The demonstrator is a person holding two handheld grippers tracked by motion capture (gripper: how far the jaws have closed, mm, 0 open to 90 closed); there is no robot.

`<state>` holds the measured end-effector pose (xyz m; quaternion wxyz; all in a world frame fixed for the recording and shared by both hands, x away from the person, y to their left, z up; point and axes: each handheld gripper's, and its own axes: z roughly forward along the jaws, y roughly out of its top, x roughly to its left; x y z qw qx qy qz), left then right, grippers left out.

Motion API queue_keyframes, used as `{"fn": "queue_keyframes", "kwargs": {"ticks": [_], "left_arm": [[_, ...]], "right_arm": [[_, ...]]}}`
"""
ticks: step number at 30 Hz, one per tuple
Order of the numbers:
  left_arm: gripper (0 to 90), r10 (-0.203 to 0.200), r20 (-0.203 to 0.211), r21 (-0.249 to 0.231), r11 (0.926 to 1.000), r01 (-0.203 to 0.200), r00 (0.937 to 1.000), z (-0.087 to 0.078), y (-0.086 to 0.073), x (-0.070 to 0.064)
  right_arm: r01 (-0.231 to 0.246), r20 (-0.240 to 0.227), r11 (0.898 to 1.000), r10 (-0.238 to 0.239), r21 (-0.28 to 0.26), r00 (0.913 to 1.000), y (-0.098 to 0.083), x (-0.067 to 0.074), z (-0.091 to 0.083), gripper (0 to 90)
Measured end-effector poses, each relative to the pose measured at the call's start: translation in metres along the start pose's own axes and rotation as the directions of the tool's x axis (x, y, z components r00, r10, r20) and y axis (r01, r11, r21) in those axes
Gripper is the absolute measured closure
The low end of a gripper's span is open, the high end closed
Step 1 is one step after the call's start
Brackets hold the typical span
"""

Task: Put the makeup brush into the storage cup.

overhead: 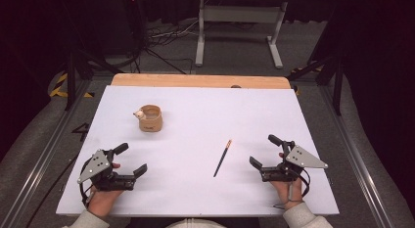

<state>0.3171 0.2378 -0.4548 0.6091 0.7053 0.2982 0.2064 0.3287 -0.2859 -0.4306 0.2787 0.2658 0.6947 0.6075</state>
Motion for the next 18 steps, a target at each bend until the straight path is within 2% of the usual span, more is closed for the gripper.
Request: {"fn": "queue_keyframes", "kwargs": {"ticks": [11, 18], "left_arm": [[0.2, 0.005, 0.029, -0.004, 1.0, -0.005, 0.9996, 0.0046, 0.0048, -0.0048], [0.2, 0.009, 0.032, -0.009, 0.9999, -0.009, 0.9994, 0.0057, 0.0063, -0.0061]], "right_arm": [[-0.014, -0.007, 1.0, 0.014, -0.002, 0.9999, 0.0001, -0.0008, -0.0009, 0.0], [-0.017, -0.011, 1.0, 0.017, -0.009, 0.9998, 0.0005, -0.0011, -0.002, 0.0]]}}
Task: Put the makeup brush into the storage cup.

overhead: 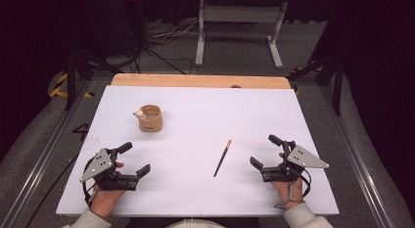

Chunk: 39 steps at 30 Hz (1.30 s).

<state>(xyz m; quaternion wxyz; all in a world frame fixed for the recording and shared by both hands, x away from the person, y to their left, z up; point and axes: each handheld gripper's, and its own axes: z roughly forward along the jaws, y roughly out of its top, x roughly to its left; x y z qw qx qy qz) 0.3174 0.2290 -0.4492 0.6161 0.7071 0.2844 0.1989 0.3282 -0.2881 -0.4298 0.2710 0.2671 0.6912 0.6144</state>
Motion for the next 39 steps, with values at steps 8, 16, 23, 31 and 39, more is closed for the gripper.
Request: {"fn": "queue_keyframes", "kwargs": {"ticks": [8, 16, 23, 31, 39], "left_arm": [[0.2, -0.01, -0.001, -0.003, 0.9999, 0.01, 0.9999, -0.002, 0.0, 0.0], [0.1, -0.016, 0.006, -0.001, 0.9999, 0.016, 0.9999, 0.0, 0.0, 0.0], [0.1, -0.028, 0.034, 0.001, 0.9996, 0.028, 0.999, 0.009, 0.007, -0.003], [0.1, -0.018, 0.075, -0.006, 0.9998, 0.018, 0.9971, 0.025, 0.02, -0.011], [0.0, -0.036, 0.142, -0.041, 0.9983, 0.042, 0.9893, 0.049, 0.027, -0.017]], "right_arm": [[-0.002, -0.01, 1.0, 0.002, -0.008, 0.9999, 0.0, 0.0, 0.001, 0.0], [-0.004, -0.01, 1.0, 0.004, -0.012, 0.9999, 0.001, 0.0, 0.0, 0.0], [-0.002, -0.006, 1.0, 0.002, 0.002, 1.0, 0.001, 0.0, -0.001, 0.0], [0.014, -0.002, 1.0, -0.014, -0.01, 0.9999, 0.003, 0.0, -0.003, 0.0], [0.011, -0.001, 1.0, -0.011, -0.004, 0.9999, 0.003, -0.001, -0.005, 0.0]]}}
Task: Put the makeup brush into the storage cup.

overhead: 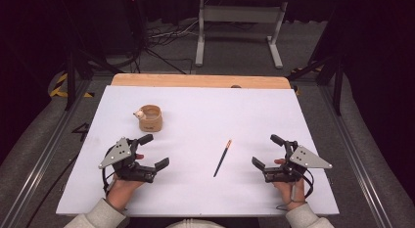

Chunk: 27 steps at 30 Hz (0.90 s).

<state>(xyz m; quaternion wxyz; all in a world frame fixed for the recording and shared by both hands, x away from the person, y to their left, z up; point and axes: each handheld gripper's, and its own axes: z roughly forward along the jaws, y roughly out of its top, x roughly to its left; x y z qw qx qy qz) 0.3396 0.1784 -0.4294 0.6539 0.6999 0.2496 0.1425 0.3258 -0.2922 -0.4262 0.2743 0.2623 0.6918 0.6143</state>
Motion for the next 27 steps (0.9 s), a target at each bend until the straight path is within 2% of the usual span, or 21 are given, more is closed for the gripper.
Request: {"fn": "queue_keyframes", "kwargs": {"ticks": [2, 6, 8, 10, 12, 17, 19, 21, 27], "left_arm": [[0.1, -0.007, 0.03, -0.013, 0.9999, 0.007, 0.9995, 0.006, 0.0, -0.001], [0.1, -0.019, 0.053, -0.018, 0.9996, 0.02, 0.9984, 0.015, 0.002, -0.002], [0.1, -0.025, 0.056, -0.043, 0.9987, 0.027, 0.9981, 0.02, 0.004, -0.003], [0.1, -0.03, 0.056, -0.102, 0.9942, 0.035, 0.998, 0.025, 0.005, -0.004], [0.1, -0.038, 0.073, -0.082, 0.9957, 0.044, 0.9966, 0.03, 0.007, -0.004], [0.4, 0.009, 0.091, -0.025, 0.9997, -0.006, 0.9958, 0.046, 0.015, -0.009], [0.6, 0.0, 0.105, -0.006, 1.0, 0.001, 0.9944, 0.052, 0.018, -0.008], [1.0, -0.007, 0.108, -0.001, 1.0, 0.007, 0.9941, 0.057, 0.02, -0.008], [3.2, 0.02, 0.131, 0.005, 0.9998, -0.021, 0.9912, 0.072, 0.025, -0.012]], "right_arm": [[0.0, 0.002, 1.0, 0.0, 0.002, 1.0, 0.0, 0.0, -0.001, 0.0], [-0.004, 0.005, 1.0, 0.003, 0.003, 1.0, 0.0, 0.0, -0.003, 0.0], [-0.003, 0.004, 1.0, 0.003, 0.003, 1.0, 0.0, 0.0, -0.003, 0.0], [-0.002, 0.005, 1.0, 0.002, 0.005, 1.0, 0.0, 0.0, -0.004, 0.0], [-0.005, 0.003, 1.0, 0.005, 0.004, 1.0, -0.001, 0.0, -0.004, 0.0], [-0.002, 0.012, 1.0, 0.002, 0.006, 0.9999, -0.002, 0.001, -0.008, 0.0], [0.001, 0.017, 1.0, -0.001, 0.003, 0.9999, -0.002, 0.001, -0.011, 0.0], [-0.006, 0.024, 1.0, 0.006, 0.003, 0.9997, -0.003, 0.001, -0.014, 0.0], [-0.012, 0.035, 1.0, 0.012, -0.003, 0.9993, -0.004, -0.001, -0.019, 0.0]]}}
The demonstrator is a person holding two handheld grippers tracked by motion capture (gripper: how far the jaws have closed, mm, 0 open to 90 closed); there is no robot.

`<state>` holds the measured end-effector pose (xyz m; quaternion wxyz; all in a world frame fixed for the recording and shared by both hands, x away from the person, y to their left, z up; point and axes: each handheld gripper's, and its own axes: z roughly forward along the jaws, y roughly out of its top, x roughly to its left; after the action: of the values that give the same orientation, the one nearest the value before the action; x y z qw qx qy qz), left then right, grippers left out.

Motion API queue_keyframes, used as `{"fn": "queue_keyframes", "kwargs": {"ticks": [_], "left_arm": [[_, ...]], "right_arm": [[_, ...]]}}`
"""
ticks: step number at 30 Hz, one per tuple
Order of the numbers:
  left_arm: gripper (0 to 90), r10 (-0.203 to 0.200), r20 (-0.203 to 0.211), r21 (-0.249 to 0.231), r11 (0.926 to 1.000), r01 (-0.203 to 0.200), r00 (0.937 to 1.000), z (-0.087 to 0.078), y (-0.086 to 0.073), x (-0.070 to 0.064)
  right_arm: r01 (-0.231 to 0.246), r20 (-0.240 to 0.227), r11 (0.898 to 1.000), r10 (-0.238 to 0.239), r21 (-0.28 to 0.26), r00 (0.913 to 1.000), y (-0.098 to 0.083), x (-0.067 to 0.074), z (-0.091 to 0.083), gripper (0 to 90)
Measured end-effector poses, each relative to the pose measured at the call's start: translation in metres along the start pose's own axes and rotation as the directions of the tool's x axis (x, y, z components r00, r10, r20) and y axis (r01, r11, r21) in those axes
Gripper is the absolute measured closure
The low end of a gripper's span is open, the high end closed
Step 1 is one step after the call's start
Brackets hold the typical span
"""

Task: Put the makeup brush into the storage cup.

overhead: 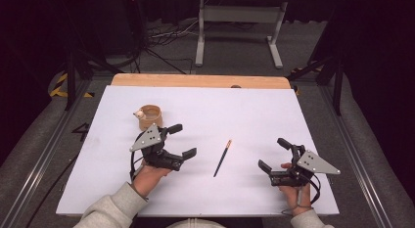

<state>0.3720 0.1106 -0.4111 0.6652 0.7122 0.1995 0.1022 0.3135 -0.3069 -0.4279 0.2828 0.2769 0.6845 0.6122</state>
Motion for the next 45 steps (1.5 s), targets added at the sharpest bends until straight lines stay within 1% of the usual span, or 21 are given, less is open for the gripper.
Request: {"fn": "queue_keyframes", "kwargs": {"ticks": [2, 7, 11, 15, 17, 18, 19, 20, 22, 24, 25, 27, 29, 30, 32, 35, 36, 37, 38, 44, 45], "left_arm": [[3.1, 0.005, 0.007, 0.008, 1.0, -0.005, 1.0, 0.005, 0.002, -0.001], [4.0, 0.039, 0.005, 0.066, 0.997, -0.039, 0.9992, 0.018, 0.008, -0.006], [4.5, 0.006, 0.022, 0.11, 0.9939, -0.008, 0.9997, 0.027, 0.011, -0.006], [4.6, 0.018, 0.018, 0.139, 0.9901, -0.02, 0.9997, 0.035, 0.014, -0.006], [5.3, 0.025, 0.026, 0.157, 0.9871, -0.029, 0.9993, 0.04, 0.016, -0.006], [5.6, 0.033, 0.029, 0.177, 0.9834, -0.038, 0.999, 0.042, 0.017, -0.006], [5.8, 0.025, 0.03, 0.196, 0.98, -0.031, 0.9992, 0.045, 0.019, -0.007], [5.9, 0.025, 0.03, 0.196, 0.98, -0.031, 0.9992, 0.045, 0.019, -0.007], [6.3, 0.035, 0.028, 0.238, 0.9704, -0.04, 0.999, 0.05, 0.022, -0.008], [7.4, 0.039, 0.03, 0.287, 0.9569, -0.046, 0.9988, 0.054, 0.025, -0.007], [7.7, 0.026, 0.022, 0.321, 0.9467, -0.032, 0.9994, 0.057, 0.026, -0.008], [7.4, 0.002, 0.015, 0.366, 0.9307, -0.007, 0.9999, 0.061, 0.028, -0.007], [7.3, -0.01, 0.009, 0.397, 0.9178, 0.005, 0.9999, 0.066, 0.03, -0.007], [7.4, -0.008, 0.008, 0.418, 0.9083, 0.004, 0.9999, 0.068, 0.032, -0.007], [7.6, -0.014, 0.008, 0.444, 0.8959, 0.009, 0.9999, 0.072, 0.033, -0.007], [7.8, -0.015, -0.011, 0.503, 0.8642, 0.018, 0.9998, 0.08, 0.037, -0.007], [8.1, -0.011, -0.02, 0.526, 0.8502, 0.02, 0.9997, 0.083, 0.037, -0.007], [8.1, -0.013, -0.021, 0.539, 0.8422, 0.023, 0.9997, 0.085, 0.038, -0.006], [8.1, -0.017, -0.024, 0.556, 0.831, 0.027, 0.9996, 0.087, 0.039, -0.006], [8.3, -0.026, -0.04, 0.625, 0.7796, 0.045, 0.9989, 0.1, 0.041, -0.008], [8.2, -0.031, -0.042, 0.632, 0.7731, 0.05, 0.9986, 0.101, 0.041, -0.008]], "right_arm": [[0.001, 0.0, 1.0, -0.001, -0.002, 1.0, 0.0, 0.0, 0.0, 0.0], [0.001, 0.001, 1.0, -0.001, 0.001, 1.0, 0.001, -0.001, 0.0, 0.0], [0.005, 0.005, 1.0, -0.005, 0.002, 1.0, 0.001, -0.002, 0.0, 0.0], [0.005, 0.006, 1.0, -0.005, 0.004, 1.0, 0.002, -0.002, 0.0, 0.0], [0.002, 0.008, 1.0, -0.002, 0.006, 1.0, 0.002, -0.002, 0.0, 0.0], [0.002, 0.008, 1.0, -0.002, 0.007, 1.0, 0.002, -0.002, 0.0, 0.0], [0.0, 0.008, 1.0, 0.0, 0.008, 1.0, 0.002, -0.002, 0.0, 0.0], [0.0, 0.008, 1.0, 0.0, 0.008, 1.0, 0.002, -0.002, 0.0, 0.0], [-0.003, 0.012, 1.0, 0.002, 0.013, 0.9999, 0.002, -0.002, 0.0, 0.0], [-0.004, 0.015, 1.0, 0.003, 0.013, 0.9999, 0.002, -0.003, 0.0, 0.1], [-0.005, 0.018, 1.0, 0.005, 0.016, 0.9998, 0.003, -0.003, -0.001, 0.1], [-0.017, 0.014, 1.0, 0.016, 0.022, 0.9998, 0.003, -0.003, -0.001, 0.9], [-0.018, 0.009, 0.999, 0.018, 0.028, 0.9998, 0.003, -0.003, -0.001, 2.2], [-0.02, 0.002, 0.999, 0.02, 0.029, 0.9998, 0.003, -0.003, -0.001, 2.7], [-0.024, -0.003, 0.999, 0.024, 0.032, 0.9997, 0.003, -0.003, -0.001, 2.7], [-0.033, -0.004, 0.999, 0.033, 0.039, 0.9994, 0.002, -0.004, -0.001, 2.6], [-0.036, -0.005, 0.999, 0.036, 0.041, 0.9993, 0.002, -0.005, -0.001, 2.5], [-0.037, -0.005, 0.998, 0.038, 0.041, 0.9993, 0.002, -0.005, -0.001, 2.4], [-0.038, -0.005, 0.998, 0.038, 0.041, 0.9993, 0.002, -0.005, -0.001, 2.4], [-0.039, -0.006, 0.998, 0.04, 0.042, 0.9992, 0.002, -0.006, -0.001, 2.5], [-0.04, -0.005, 0.998, 0.04, 0.042, 0.9992, 0.002, -0.006, -0.001, 2.5]]}}
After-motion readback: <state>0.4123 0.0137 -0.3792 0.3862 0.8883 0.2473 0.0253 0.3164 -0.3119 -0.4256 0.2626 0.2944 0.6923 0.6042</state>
